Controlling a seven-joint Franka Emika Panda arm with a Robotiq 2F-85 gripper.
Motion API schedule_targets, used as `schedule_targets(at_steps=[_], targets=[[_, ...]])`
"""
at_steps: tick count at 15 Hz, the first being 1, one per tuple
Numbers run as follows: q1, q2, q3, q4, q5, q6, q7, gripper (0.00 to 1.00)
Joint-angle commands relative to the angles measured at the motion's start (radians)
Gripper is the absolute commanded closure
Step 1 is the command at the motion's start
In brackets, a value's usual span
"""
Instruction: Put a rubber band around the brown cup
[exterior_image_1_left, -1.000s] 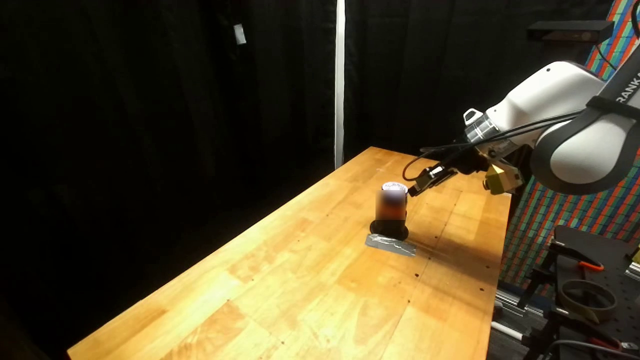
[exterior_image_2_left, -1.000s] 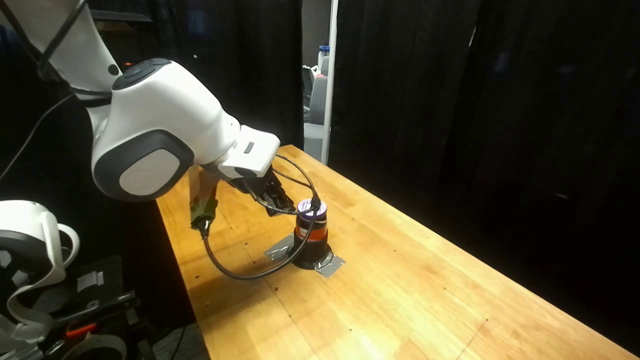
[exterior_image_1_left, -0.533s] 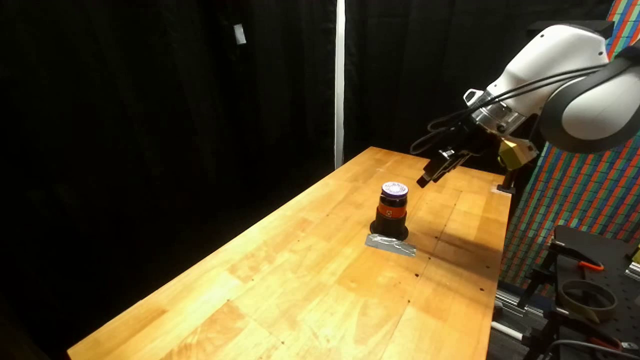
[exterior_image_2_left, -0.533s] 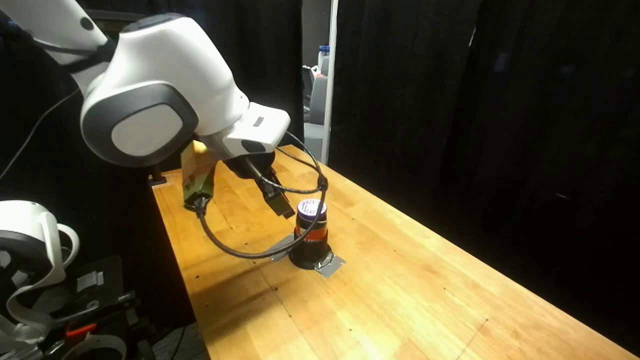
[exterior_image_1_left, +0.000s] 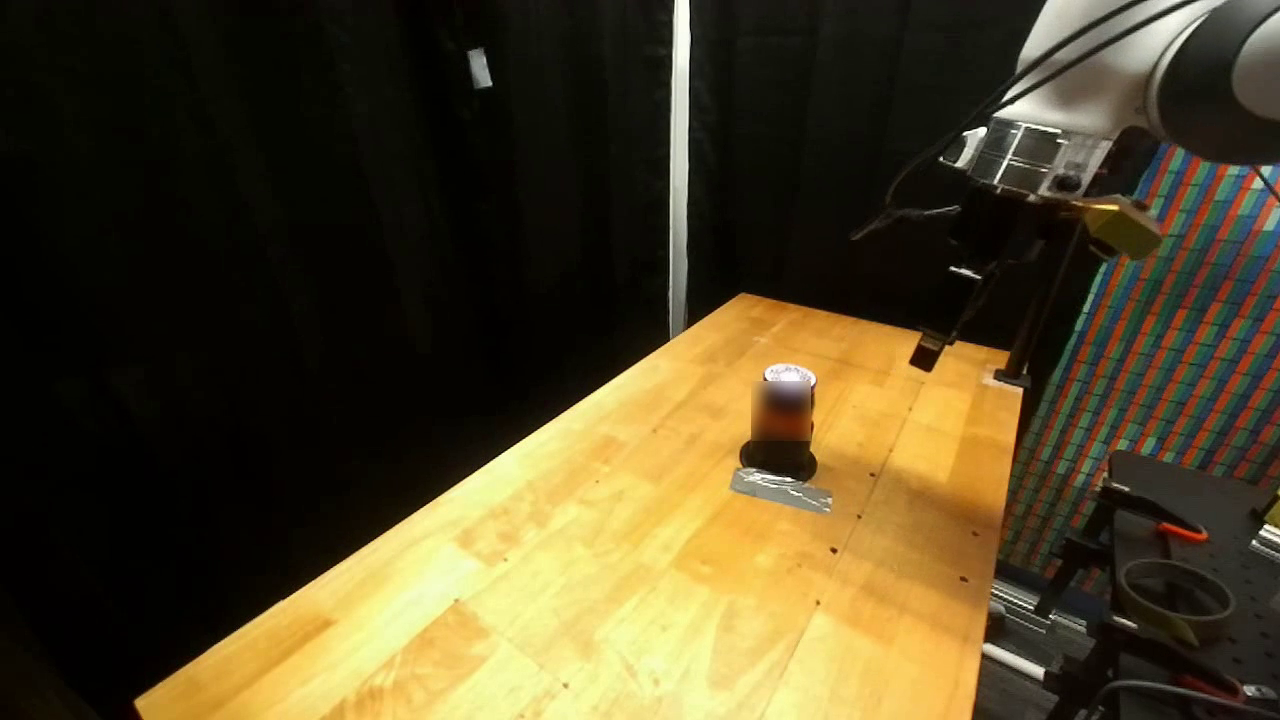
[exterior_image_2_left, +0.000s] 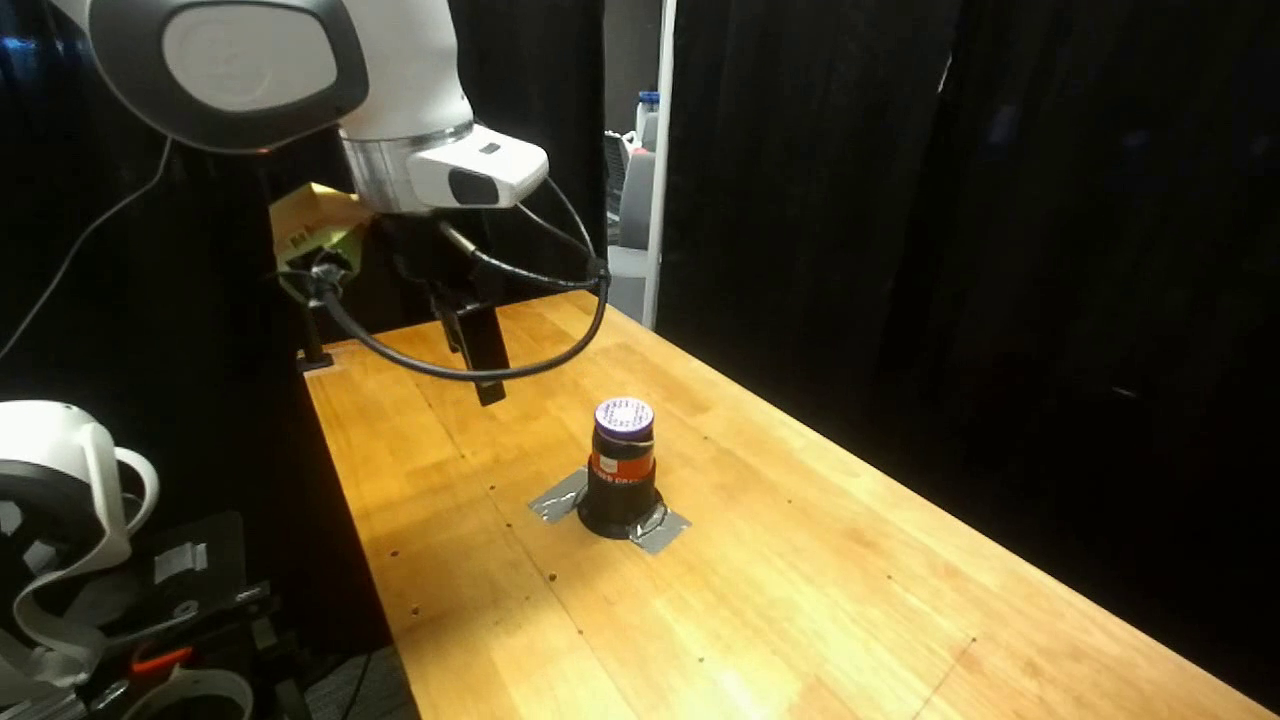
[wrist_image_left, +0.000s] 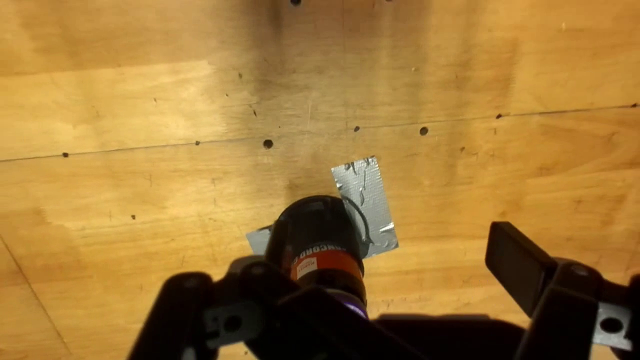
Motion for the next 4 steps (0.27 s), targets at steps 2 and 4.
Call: schedule_targets(at_steps=[2, 4], targets=[[0.028, -0.011, -0.022, 0.055, -0.007, -0.163, -0.036, 0.00], [0.030, -0.011, -0.024, 0.068, -0.006, -0.189, -0.040, 0.00]])
